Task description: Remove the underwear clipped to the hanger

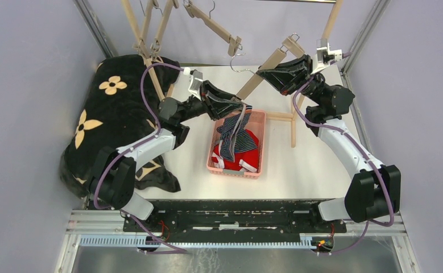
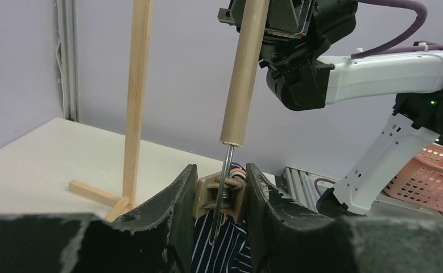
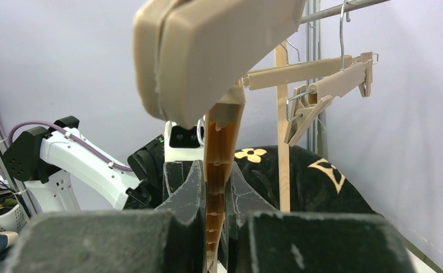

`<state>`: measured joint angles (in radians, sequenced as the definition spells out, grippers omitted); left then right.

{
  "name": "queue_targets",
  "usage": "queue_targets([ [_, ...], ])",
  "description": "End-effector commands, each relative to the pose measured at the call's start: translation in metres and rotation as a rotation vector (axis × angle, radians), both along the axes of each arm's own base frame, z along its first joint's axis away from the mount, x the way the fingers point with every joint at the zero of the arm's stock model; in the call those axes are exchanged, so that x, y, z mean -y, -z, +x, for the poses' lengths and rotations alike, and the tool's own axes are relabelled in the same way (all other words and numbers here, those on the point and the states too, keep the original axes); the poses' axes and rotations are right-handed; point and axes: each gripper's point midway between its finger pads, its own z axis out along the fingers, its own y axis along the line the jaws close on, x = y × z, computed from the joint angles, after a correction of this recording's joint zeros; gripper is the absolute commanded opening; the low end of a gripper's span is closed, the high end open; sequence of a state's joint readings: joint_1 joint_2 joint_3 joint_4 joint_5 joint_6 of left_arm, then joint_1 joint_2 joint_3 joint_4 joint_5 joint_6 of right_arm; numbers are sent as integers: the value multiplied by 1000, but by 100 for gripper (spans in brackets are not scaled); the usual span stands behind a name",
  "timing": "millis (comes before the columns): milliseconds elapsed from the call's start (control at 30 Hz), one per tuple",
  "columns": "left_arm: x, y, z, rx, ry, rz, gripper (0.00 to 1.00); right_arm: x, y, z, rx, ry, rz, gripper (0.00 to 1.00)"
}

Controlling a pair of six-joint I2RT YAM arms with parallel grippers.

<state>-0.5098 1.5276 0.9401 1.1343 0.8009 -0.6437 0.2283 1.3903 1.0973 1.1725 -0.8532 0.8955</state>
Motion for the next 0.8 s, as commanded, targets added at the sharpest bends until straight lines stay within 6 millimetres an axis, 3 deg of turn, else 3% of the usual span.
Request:
queue_targets([
  [0,-4,-39,-26,97,86,-58,43,2,-15,-14,73,2,29,1],
  [233,-4,-37,-39,98,167,-82,69,3,-20,-18,84,-8,40,1],
  [433,0,-30,-35,70,191,-91,65,4,-21,-21,88,-9,43,1],
  [533,2,-27,-34,70,188,-79,49,4,-23,-22,91,-9,44,1],
  [667,3,-24,-30,78,146,-42,9,4,-24,-24,93,-10,48,1],
  [700,3,-23,-27,83,118,-29,3,4,-23,-24,91,-11,46,1],
  [767,3,-20,-19,88,48,22,3,4,-23,-24,91,-12,45,1],
])
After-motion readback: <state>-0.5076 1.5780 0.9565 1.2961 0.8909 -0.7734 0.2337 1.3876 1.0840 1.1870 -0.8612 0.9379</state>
